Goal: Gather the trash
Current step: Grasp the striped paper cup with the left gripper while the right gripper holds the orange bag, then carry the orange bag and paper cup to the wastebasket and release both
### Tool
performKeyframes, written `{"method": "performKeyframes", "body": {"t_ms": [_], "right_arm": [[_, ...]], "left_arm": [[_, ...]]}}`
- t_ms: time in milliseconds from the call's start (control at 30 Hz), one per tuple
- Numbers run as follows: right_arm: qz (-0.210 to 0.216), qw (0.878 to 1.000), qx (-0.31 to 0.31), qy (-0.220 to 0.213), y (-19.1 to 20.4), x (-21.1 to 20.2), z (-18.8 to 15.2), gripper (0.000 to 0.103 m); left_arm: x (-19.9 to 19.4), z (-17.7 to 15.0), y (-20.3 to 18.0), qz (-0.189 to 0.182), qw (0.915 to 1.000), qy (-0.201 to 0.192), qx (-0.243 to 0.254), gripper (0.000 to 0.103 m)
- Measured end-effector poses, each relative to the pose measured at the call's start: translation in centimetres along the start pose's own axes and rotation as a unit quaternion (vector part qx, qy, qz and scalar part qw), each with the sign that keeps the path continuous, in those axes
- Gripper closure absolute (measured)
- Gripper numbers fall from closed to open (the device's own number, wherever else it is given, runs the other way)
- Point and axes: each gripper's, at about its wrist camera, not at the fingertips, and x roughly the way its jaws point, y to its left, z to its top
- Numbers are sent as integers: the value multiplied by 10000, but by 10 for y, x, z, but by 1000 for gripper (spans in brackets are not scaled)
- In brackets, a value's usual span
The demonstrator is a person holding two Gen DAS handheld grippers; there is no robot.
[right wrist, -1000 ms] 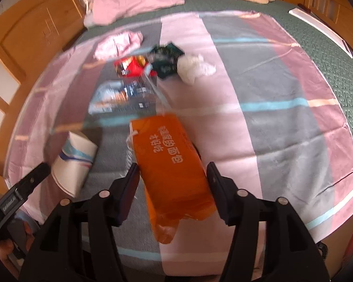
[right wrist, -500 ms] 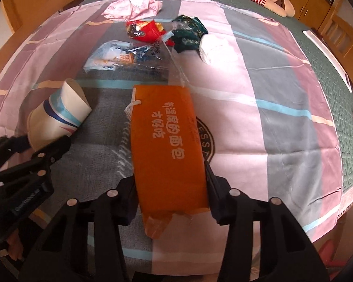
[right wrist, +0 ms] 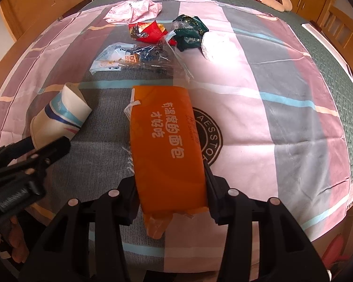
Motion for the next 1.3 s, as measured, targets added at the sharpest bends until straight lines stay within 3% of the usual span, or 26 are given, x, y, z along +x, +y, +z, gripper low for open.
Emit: {"method": "performKeyframes", "body": {"t_ms": [133, 300, 367, 400, 467, 500, 567, 633, 700, 767, 800, 833, 867, 933, 1067, 1100, 1200, 1300], "right_arm": [[77, 9998, 171, -1, -4, -1, 0, 56], [255, 9983, 526, -36, -15, -1, 1, 56], [307, 9975, 629, -57, -18, -1, 1, 56], [308, 9973, 659, -66, -19, -3, 1, 56], [287, 9970, 714, -115, -22, -8, -1, 56], [286, 9969, 712, -152, -23, -11, -1, 56], [256, 9972, 674, -220, -26, -19, -3, 56], [222, 9972, 652, -293, -29, -27, -7, 56], [211, 9971, 612, -403, -31, -39, -13, 56], [174, 9968, 572, -535, -32, -50, -18, 56], [143, 9965, 542, -616, -33, -56, -22, 56], [109, 9963, 508, -684, -32, -61, -25, 56], [77, 9960, 470, -763, -32, -66, -29, 56], [58, 9948, 443, -912, -31, -77, -37, 56], [115, 9920, 406, -1187, -29, -97, -48, 56], [149, 9910, 408, -1269, -30, -103, -51, 56], [231, 9862, 382, -1593, -35, -129, -61, 56], [179, 9812, 350, -1891, -45, -155, -74, 56]], "left_arm": [[-7, 6, 18, 352, 9981, -266, -440, 7], [-5, 7, 54, -187, 9877, -154, -1542, 5], [-4, 7, 64, -286, 9808, -169, -1922, 5], [-4, 8, 63, -242, 9813, -211, -1897, 5], [-6, 13, 50, 40, 9895, -342, -1405, 4], [-6, 17, 37, 271, 9943, -427, -935, 4], [-5, 20, 9, 616, 9964, -589, -41, 4], [4, 21, -24, 974, 9875, -675, 1036, 4], [13, 19, -44, 1064, 9795, -577, 1610, 4], [26, 18, -54, 1028, 9771, -326, 1836, 4], [33, 18, -53, 1021, 9785, -162, 1787, 8], [39, 18, -50, 987, 9810, 4, 1669, 20], [40, 18, -47, 1015, 9816, 34, 1619, 21], [36, 19, -42, 1005, 9833, -52, 1515, 35], [27, 17, -30, 1026, 9848, -181, 1390, 52], [24, 14, -27, 1005, 9855, -229, 1345, 61], [11, 13, -16, 766, 9907, -399, 1048, 80], [1, 10, -2, 603, 9935, -544, 802, 82]]}}
